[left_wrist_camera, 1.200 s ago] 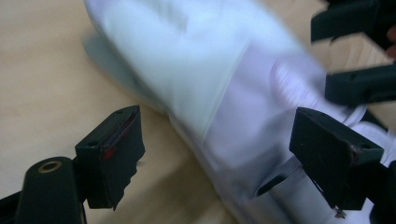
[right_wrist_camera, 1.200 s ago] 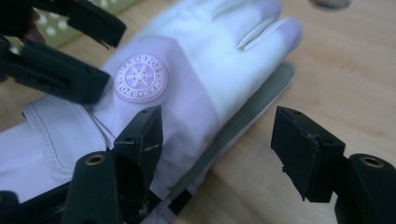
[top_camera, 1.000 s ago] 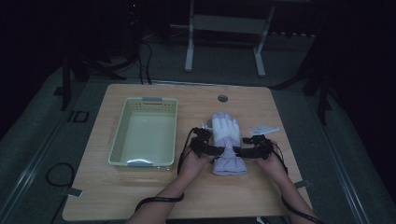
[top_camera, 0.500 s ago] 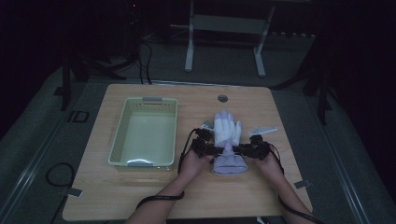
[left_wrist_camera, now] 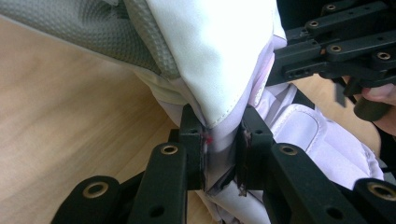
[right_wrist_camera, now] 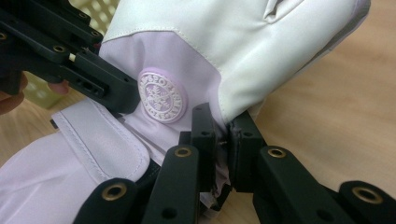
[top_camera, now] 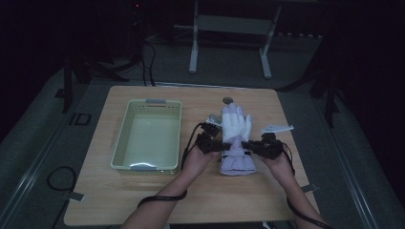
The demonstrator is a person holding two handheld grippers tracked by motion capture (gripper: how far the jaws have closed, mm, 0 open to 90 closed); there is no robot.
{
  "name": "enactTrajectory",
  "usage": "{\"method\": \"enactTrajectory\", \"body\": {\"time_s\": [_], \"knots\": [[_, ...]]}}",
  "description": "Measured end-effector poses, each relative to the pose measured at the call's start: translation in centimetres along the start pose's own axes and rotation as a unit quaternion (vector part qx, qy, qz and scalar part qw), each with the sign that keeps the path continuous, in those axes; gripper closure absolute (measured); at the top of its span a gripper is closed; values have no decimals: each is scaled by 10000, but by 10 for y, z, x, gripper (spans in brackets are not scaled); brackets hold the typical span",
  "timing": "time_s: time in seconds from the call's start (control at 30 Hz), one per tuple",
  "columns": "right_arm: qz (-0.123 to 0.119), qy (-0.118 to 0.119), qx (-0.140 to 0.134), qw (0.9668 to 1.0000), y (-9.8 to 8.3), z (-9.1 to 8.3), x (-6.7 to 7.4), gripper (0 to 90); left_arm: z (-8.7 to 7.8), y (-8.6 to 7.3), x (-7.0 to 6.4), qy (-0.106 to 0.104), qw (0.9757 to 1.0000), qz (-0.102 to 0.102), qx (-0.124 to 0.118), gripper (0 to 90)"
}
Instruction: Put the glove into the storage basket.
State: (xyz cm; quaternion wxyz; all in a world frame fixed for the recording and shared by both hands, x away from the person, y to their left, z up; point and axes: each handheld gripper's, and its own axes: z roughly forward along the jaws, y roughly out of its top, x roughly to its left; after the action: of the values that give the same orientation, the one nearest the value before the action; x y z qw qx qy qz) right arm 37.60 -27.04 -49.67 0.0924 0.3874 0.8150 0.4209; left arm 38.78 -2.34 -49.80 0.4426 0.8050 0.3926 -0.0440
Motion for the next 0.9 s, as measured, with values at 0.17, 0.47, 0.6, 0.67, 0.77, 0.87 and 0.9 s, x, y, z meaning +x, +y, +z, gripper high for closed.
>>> {"method": "enactTrajectory", "body": {"time_s": [0.17,0.47,0.6,0.67,0.77,0.87,0.9], "knots": [[-58,-40,-143,9999,14,-11,9,829,-18,13,-5,-21,9999,161,1,763],[-157,14,-243,9996,39,-15,27,830,-49,19,-2,-6,9995,299,-71,762],[-208,56,-266,9994,46,-13,35,829,-60,18,1,-1,9995,294,-101,762],[-233,113,-287,9993,52,-9,42,829,-71,17,5,15,9995,284,-117,762],[-246,182,-323,9990,57,-4,47,829,-79,15,9,58,9995,265,-130,762],[-264,247,-333,9988,63,2,54,829,-90,13,12,90,9995,284,-142,762],[-278,263,-333,9987,65,3,56,829,-94,13,14,93,9995,276,-151,762]]}}
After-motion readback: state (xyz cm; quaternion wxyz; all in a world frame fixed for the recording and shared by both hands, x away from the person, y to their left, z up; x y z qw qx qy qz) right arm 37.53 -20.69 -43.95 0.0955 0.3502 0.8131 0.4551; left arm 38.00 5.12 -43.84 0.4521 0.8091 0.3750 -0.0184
